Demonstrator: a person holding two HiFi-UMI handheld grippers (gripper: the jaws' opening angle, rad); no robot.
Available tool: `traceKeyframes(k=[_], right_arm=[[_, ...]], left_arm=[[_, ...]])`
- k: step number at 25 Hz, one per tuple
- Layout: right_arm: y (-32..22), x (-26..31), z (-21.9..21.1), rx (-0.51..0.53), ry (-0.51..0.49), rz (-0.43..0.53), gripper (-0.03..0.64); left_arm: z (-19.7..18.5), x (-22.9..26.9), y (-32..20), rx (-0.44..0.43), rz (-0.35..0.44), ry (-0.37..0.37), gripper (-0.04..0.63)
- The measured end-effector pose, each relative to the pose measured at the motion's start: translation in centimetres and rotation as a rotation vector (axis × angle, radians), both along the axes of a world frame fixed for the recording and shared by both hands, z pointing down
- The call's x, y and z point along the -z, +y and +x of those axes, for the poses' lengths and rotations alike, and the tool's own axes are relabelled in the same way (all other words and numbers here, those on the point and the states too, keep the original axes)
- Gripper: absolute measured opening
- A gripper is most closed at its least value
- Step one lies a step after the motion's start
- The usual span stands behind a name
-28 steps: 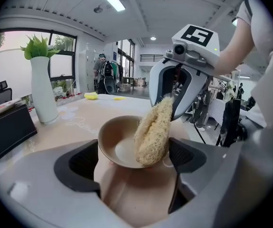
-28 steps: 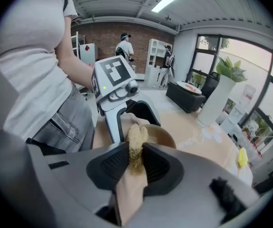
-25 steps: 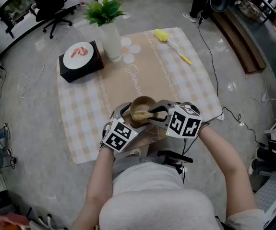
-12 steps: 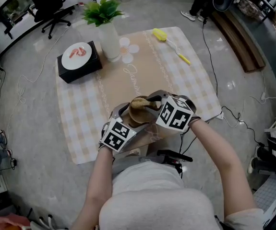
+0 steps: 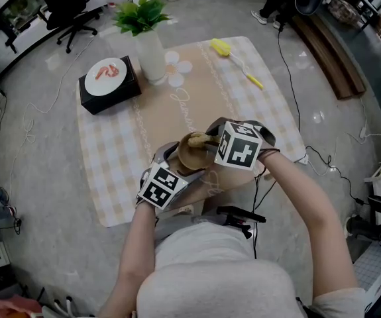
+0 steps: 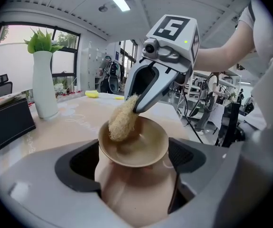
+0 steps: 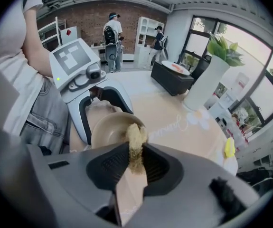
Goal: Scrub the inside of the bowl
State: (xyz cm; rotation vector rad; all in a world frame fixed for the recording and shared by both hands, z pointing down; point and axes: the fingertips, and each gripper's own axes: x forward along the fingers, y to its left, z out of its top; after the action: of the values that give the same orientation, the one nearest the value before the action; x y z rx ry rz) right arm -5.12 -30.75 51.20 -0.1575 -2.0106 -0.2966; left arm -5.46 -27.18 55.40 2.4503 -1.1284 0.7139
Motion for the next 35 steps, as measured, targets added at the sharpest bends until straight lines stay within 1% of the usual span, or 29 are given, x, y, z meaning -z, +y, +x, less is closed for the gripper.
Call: traceKeyframes(k=[6,9,10,11,13,17,18,20,26,28,31,35], right_arm=[[0.5,-0.3,0.8,0.075,0.13,-0.015,0.091],[1.0,-0.6,1.4,0.121,0.187,-0.02,0.091],[1.3,-0.7,1.4,0.129,0.19,-0.032,0.09],[1.8,-0.7,1.4,0.137,0.191,-0.048,0.091],[2.7,-0.7,1.2,0.158,0.197,-0.079,0.091],[4.1,-1.0,0.8,0.191,0.207,-0.125,0.091],[4.2,-0.9,0.6,0.19,0.2,-0.131,0.091],[4.2,-0.7,0.1,0.178,0.178,-0.147,0.091],[3.7,-0.4,-1.3,0.131,0.12,-0.159,0.091],[3.4,-0.5,-1.7,0.115,0.106,-0.143,0.091],[2.6,-0.9,-2.1,0.095,0.098,-0.087,0.091],[1.7,-1.3,-2.1,0.107,0.135,0.003,0.091]], left_arm=[[-0.1,0.1,0.0,0.003,-0.004,0.012,0.462],[-0.7,-0.6,0.2,0.014,-0.008,-0.019,0.41],[-1.0,-1.1,0.3,0.018,-0.01,-0.037,0.371],[-1.1,-1.5,0.4,0.021,-0.012,-0.051,0.356],[-1.1,-1.8,0.4,0.024,-0.012,-0.051,0.352],[-1.0,-1.5,0.3,0.022,-0.001,-0.038,0.368],[-1.0,-1.4,0.2,0.024,0.004,-0.036,0.386],[-1.0,-1.3,0.0,0.03,0.014,-0.034,0.451],[-0.2,0.0,-0.1,0.006,0.058,-0.008,0.476],[0.1,0.3,-0.3,0.001,0.068,-0.019,0.474],[0.2,0.2,-0.5,0.006,0.076,-0.038,0.472],[0.2,0.2,-0.5,0.013,0.068,-0.038,0.471]])
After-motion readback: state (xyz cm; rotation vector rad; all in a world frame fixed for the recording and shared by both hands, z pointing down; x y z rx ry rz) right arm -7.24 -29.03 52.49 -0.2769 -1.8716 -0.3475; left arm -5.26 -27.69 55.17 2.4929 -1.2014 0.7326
